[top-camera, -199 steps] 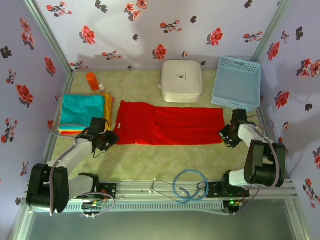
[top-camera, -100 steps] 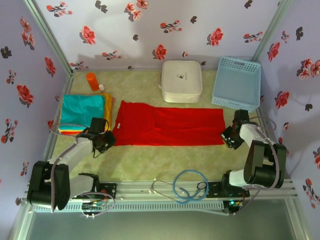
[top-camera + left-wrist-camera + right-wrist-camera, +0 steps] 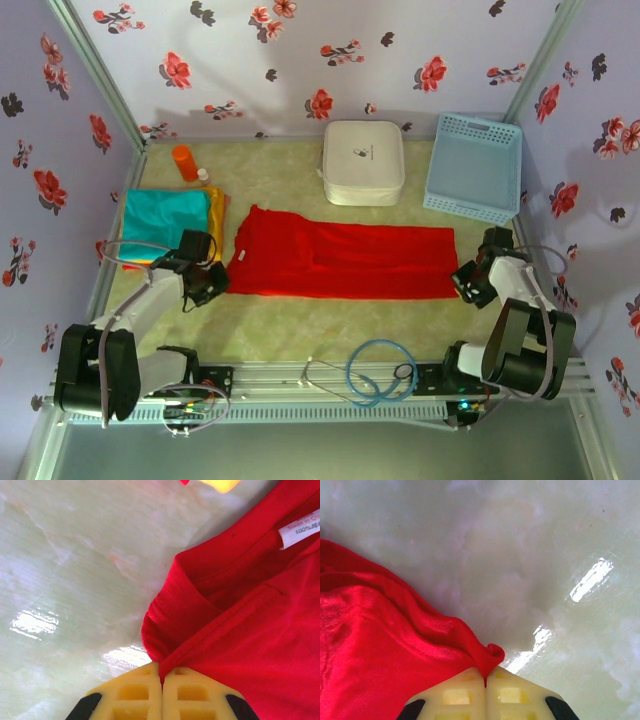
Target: Fold and stack the t-shirts
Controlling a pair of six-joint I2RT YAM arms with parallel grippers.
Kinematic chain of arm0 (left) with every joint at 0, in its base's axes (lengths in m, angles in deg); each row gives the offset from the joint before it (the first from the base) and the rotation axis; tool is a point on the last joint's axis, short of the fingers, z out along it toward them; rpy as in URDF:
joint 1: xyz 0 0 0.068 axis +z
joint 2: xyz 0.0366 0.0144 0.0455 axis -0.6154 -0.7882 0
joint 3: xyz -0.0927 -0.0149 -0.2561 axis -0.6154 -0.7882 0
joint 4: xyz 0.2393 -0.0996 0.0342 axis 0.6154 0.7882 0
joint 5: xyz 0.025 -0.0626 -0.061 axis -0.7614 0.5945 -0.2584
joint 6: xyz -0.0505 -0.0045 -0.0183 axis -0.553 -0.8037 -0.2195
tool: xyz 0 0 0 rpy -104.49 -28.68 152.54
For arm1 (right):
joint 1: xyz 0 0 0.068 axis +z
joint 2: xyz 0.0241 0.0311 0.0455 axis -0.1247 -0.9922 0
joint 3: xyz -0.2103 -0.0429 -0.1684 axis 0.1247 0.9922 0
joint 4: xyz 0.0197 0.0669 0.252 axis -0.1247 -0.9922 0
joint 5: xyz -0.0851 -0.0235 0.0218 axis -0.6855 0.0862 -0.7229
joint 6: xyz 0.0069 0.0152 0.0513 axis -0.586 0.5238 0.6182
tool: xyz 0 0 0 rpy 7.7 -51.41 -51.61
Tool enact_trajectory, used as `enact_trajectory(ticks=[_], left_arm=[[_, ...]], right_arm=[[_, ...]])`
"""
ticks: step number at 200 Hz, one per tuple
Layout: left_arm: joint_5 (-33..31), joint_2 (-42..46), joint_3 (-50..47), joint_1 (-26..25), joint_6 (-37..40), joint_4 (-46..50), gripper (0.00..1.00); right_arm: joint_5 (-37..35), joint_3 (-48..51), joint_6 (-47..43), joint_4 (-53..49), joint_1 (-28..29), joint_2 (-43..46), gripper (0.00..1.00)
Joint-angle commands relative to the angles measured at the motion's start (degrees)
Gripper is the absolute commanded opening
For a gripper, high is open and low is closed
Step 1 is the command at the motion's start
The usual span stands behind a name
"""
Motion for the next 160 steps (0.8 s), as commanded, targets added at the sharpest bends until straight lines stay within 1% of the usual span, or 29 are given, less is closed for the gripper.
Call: enact_trajectory(ticks=[1, 7, 14, 20, 23, 28, 32, 37, 52, 61, 74, 82, 96, 113, 137, 160], left_arm=[[-0.5, -0.7, -0.1, 0.7, 1.5, 2.3, 0.05], [-0.1, -0.9, -0.2, 0.7, 1.5, 2.3, 0.07], [0.4, -1.1, -0.2, 0.7, 1.7, 2.4, 0.12], [0.8, -1.1, 0.0, 0.7, 1.8, 2.7, 0.17], [1.0, -1.2, 0.3, 0.7, 1.9, 2.9, 0.21], [1.1, -1.2, 0.8, 0.7, 2.1, 3.7, 0.27], [1.2, -0.9, 1.4, 0.7, 2.3, 4.4, 0.3], [1.2, -0.7, 2.2, 0.7, 2.6, 5.3, 0.33], [1.2, 1.0, 4.9, 0.4, 3.7, 8.1, 0.43], [1.2, 2.3, 6.9, -0.1, 4.3, 9.6, 0.49], [1.2, 3.9, 9.2, -0.7, 4.3, 11.1, 0.55], [1.5, 4.5, 10.7, -1.3, 3.7, 11.5, 0.56], [2.8, 4.5, 12.7, -2.7, 2.3, 11.0, 0.56], [2.9, 3.0, 14.7, -5.1, 0.3, 9.9, 0.56], [4.1, -1.8, 15.8, -8.1, -1.7, 6.2, 0.55], [5.5, -7.3, 16.3, -11.1, -3.6, 2.0, 0.53]], right_arm=[[0.0, 1.2, -0.5, -1.8, -0.6, 1.9, 0.0], [0.5, 1.4, -0.4, -2.0, -0.6, 2.2, 0.0], [1.0, 1.6, -0.3, -2.2, -0.6, 2.7, 0.06], [1.3, 1.6, -0.3, -2.3, -0.6, 3.0, 0.15], [1.6, 1.6, -0.3, -2.3, -0.6, 3.2, 0.19], [2.0, 1.6, -0.4, -2.3, -0.6, 3.5, 0.3], [2.2, 1.4, -0.5, -2.4, -0.6, 3.8, 0.37], [2.4, 1.3, -0.5, -2.6, -0.6, 4.0, 0.43], [3.4, 0.5, -1.2, -3.1, -0.6, 4.6, 0.52], [4.1, -0.3, -1.6, -3.8, -0.6, 4.8, 0.59], [5.0, -1.1, -1.8, -4.2, -0.6, 5.1, 0.69], [5.2, -1.7, -1.9, -4.5, -0.6, 5.6, 0.75], [5.4, -2.7, -2.6, -4.3, -0.6, 7.0, 0.76], [4.7, -4.2, -2.9, -4.1, -0.3, 8.4, 0.79], [4.3, -6.7, -4.4, -2.1, 2.0, 8.6, 0.73], [4.0, -9.7, -5.5, -0.6, 6.2, 5.1, 0.68]])
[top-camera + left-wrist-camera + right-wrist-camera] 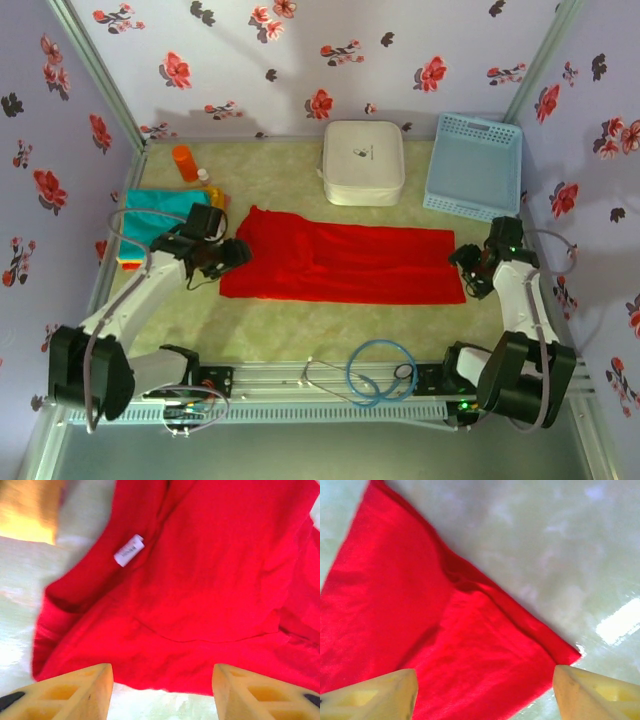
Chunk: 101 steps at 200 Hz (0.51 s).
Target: Fold and stack the t-shirts
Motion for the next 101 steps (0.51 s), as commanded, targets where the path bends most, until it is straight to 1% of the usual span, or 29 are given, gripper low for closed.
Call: enact_trajectory(ticks=[1, 28, 60, 79, 101], left_arm=[[2.2, -4.8, 1.2, -2.6, -3.1, -3.7, 0.53], [2.6, -11.7, 3.1, -4.8, -3.5, -6.7, 0.53], [3.0, -18.2, 5.3, -5.6, -2.6, -8.1, 0.52], [3.0, -23.1, 8.8, -5.5, -0.4, -6.3, 0.52], [3.0, -29.2, 13.7, -5.4, 2.3, -3.7, 0.49]], right_arm=[[-0.4, -3.6, -2.3, 1.7, 3.7, -2.9, 0.68], [-2.8, -6.2, -3.5, 4.9, 8.9, -10.1, 0.68], [-4.6, -8.1, -3.9, 7.0, 11.8, -19.2, 0.67], [-6.5, -8.6, -4.6, 8.7, 14.2, -23.0, 0.66], [-9.7, -11.4, -5.8, 6.5, 17.5, -28.2, 0.65]])
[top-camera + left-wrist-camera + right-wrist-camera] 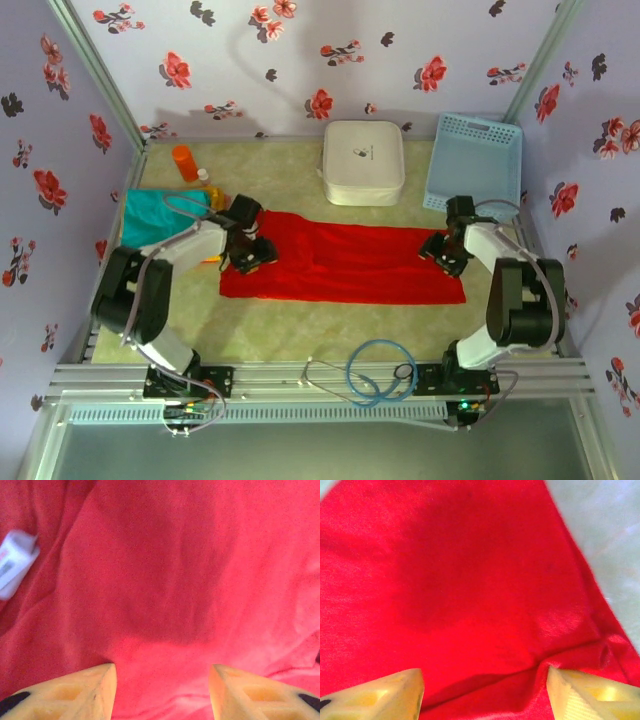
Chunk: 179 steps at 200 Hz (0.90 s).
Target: Fold and stack the t-shirts
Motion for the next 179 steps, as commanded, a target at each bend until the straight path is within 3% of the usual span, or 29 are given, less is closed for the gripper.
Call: enact_trajectory(ticks=[1, 53, 95, 141, 179], left_arm=[[0.7, -5.2, 5.2, 0.0, 3.7, 2.2, 0.49], [0.6, -17.8, 15.0, 1.7, 7.3, 4.9, 0.46], [-0.4, -27.8, 27.5, 3.9, 12.0, 9.3, 0.45], [-2.8, -37.6, 47.8, 7.0, 16.9, 20.3, 0.45], [-2.9, -48.4, 67.4, 8.4, 19.6, 31.4, 0.45]], right_arm=[[-5.1, -3.7, -2.1, -0.8, 3.1, -4.1, 0.65], [-10.3, -2.7, 0.8, -4.0, 8.9, -6.3, 0.58], [-7.1, 2.0, 6.7, -1.5, 15.1, -5.3, 0.55], [-5.9, 2.2, 15.8, -2.3, 27.9, -0.7, 0.53], [-4.7, 3.1, 29.2, 5.1, 41.2, -0.5, 0.52]])
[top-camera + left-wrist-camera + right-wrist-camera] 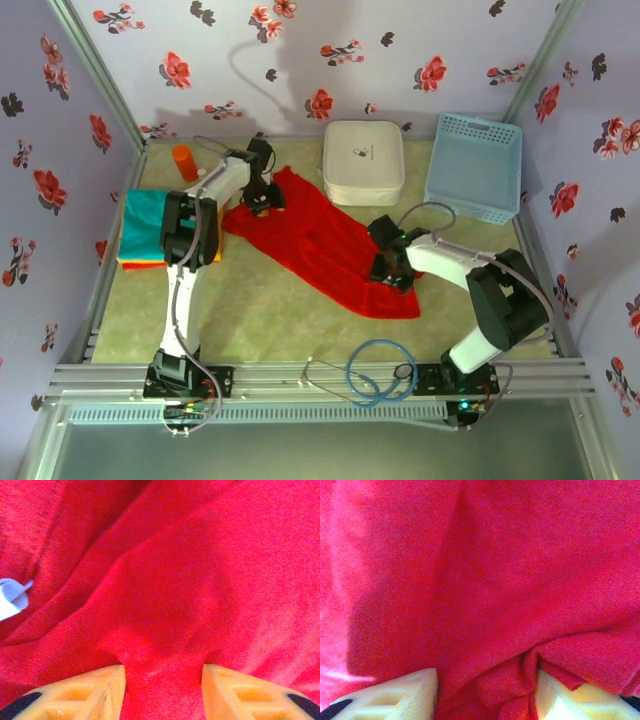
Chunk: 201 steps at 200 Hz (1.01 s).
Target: Fold and stack the t-shirts
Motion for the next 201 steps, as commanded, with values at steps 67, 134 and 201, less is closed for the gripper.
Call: enact_trajectory(ticks=[67, 134, 201], left_arm=[[0.1, -17.6, 31.9, 2.9, 5.4, 17.8, 0.46], [0.6, -1.3, 20.5, 2.5, 7.8, 17.5, 0.49], [-0.7, 18.6, -13.2, 2.0, 3.8, 4.5, 0.5]], right_arm=[[-1.7, -10.1, 28.1, 12.9, 27.8, -12.8, 0.51], [-11.4, -19.6, 22.2, -1.6, 33.3, -9.2, 0.6], [-13.0, -15.9, 7.2, -4.8, 27.9, 1.1, 0.73]])
